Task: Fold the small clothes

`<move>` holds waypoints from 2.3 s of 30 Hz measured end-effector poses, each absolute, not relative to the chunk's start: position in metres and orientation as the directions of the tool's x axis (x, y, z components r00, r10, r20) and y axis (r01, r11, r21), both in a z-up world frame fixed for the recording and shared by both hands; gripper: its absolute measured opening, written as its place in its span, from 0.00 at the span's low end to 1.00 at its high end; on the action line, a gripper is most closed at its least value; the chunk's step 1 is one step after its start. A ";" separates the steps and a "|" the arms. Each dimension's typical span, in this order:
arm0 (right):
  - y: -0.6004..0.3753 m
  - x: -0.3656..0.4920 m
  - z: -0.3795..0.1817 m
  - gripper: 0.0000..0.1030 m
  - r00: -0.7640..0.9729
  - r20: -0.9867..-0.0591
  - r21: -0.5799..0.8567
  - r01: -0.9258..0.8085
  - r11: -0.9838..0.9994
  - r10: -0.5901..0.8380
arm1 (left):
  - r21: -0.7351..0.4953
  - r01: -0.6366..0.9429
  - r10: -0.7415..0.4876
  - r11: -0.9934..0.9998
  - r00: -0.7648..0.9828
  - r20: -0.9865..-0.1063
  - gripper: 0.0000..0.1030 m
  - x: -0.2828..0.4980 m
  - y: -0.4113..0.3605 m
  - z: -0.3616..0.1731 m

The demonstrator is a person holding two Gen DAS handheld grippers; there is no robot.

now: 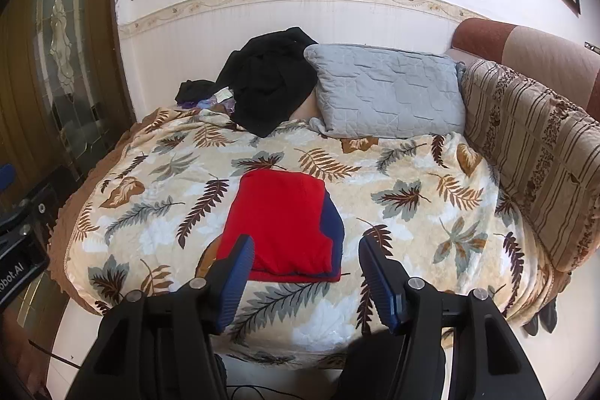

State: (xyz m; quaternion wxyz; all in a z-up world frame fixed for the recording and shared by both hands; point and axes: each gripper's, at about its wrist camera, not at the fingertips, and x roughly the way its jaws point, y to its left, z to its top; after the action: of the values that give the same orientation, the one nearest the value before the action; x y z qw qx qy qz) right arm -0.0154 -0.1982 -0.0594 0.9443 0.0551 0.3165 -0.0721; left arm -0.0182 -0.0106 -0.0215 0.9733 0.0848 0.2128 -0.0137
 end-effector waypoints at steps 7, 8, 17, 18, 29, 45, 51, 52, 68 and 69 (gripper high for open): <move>-0.196 -0.016 -0.058 0.61 0.791 -0.603 0.053 0.163 0.985 -0.099 | 0.148 0.054 0.011 0.987 0.912 -0.409 0.94 -0.019 -0.005 -0.018; -0.195 -0.016 -0.058 0.61 0.791 -0.604 0.050 0.163 0.985 -0.100 | 0.148 0.054 0.012 0.987 0.913 -0.409 0.94 -0.019 -0.004 -0.018; -0.192 -0.007 -0.059 0.61 0.785 -0.612 0.028 0.137 0.990 -0.091 | 0.134 0.068 -0.006 0.989 0.909 -0.418 0.94 -0.015 -0.001 -0.016; -0.192 -0.006 -0.060 0.61 0.785 -0.613 0.027 0.135 0.990 -0.090 | 0.133 0.068 -0.006 0.989 0.908 -0.419 0.94 -0.015 -0.001 -0.016; -0.192 0.006 -0.062 0.61 0.780 -0.619 0.013 0.131 0.991 -0.095 | 0.132 0.091 -0.029 0.987 0.909 -0.415 0.94 -0.010 -0.003 -0.014; -0.189 0.020 -0.060 0.61 0.780 -0.616 -0.013 0.126 0.992 -0.107 | 0.109 0.102 -0.048 0.989 0.910 -0.412 0.94 -0.007 0.001 -0.007; -0.189 0.022 -0.060 0.61 0.779 -0.617 -0.014 0.131 0.991 -0.112 | 0.109 0.109 -0.056 0.988 0.913 -0.405 0.94 -0.006 0.000 -0.004; -0.189 0.023 -0.061 0.61 0.779 -0.617 -0.014 0.132 0.991 -0.112 | 0.109 0.111 -0.058 0.988 0.912 -0.405 0.94 -0.006 0.000 -0.004; -0.194 0.009 -0.046 0.61 0.814 -0.564 0.007 0.172 0.985 -0.138 | 0.101 0.118 -0.071 0.988 0.920 -0.385 0.94 -0.016 0.004 0.000; -0.193 0.008 -0.046 0.61 0.816 -0.562 0.008 0.171 0.985 -0.137 | 0.101 0.117 -0.070 0.988 0.921 -0.383 0.94 -0.017 0.004 0.001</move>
State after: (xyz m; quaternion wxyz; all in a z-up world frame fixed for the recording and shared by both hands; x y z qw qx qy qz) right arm 0.0080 -0.1933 -0.0459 0.9524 0.0290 0.2925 -0.0808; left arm -0.0170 0.0044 0.0006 0.9782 0.0609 0.1926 -0.0477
